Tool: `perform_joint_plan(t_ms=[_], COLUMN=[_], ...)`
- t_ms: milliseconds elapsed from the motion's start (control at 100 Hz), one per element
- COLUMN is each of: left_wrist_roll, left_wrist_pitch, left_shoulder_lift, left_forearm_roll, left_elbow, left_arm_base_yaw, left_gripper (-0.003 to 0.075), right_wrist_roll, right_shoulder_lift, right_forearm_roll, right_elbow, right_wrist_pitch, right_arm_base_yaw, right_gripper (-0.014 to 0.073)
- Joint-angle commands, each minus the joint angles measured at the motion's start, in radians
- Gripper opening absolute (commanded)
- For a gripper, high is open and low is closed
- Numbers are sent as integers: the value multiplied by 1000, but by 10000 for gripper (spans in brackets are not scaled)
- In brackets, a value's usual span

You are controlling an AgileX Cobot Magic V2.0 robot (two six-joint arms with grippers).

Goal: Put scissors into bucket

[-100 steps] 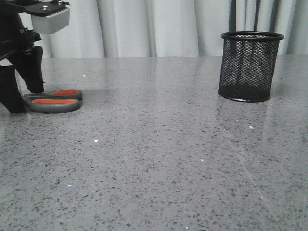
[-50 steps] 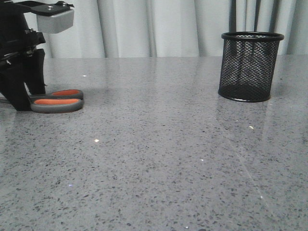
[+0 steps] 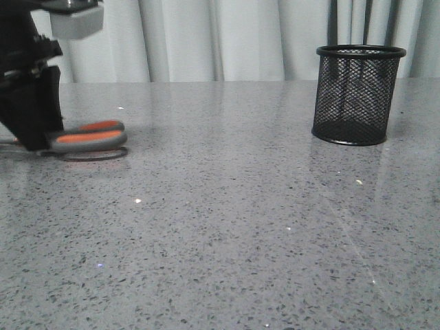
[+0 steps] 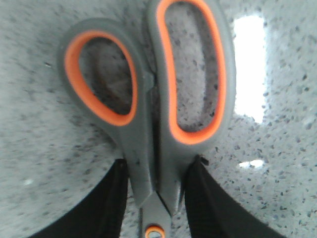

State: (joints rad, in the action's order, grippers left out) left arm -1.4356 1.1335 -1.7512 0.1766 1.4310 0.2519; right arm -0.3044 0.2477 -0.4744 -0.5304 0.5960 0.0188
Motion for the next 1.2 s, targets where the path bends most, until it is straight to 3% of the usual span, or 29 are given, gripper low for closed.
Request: perform_joint_plan(t_ms=[0, 200, 330, 490, 830, 1190], left_wrist_roll=[9, 9, 7, 3, 3, 3], left_wrist_pitch=[-46, -144, -224, -340, -520, -627], left_shoulder_lift=[108, 255, 335, 390, 400, 398], left_forearm_roll=[60, 167, 169, 169, 168, 166], left_elbow=[27, 27, 27, 29, 29, 29], left_arm_base_yaw=[3, 22, 98, 269, 546, 644], left_gripper=[154, 154, 154, 154, 154, 154], right_wrist_roll=[-10, -27, -253, -477, -515, -576], right_shoulder_lift=[20, 20, 36, 122, 317, 434], right_forearm_roll=[-47, -182, -428, -700, -728, -839], right_elbow=[-34, -42, -88, -170, -298, -303], right_wrist_pitch=[-66, -87, -68, 8, 116, 117], right_arm_base_yaw=[2, 2, 2, 2, 2, 2], right_gripper=[549, 549, 549, 549, 549, 549])
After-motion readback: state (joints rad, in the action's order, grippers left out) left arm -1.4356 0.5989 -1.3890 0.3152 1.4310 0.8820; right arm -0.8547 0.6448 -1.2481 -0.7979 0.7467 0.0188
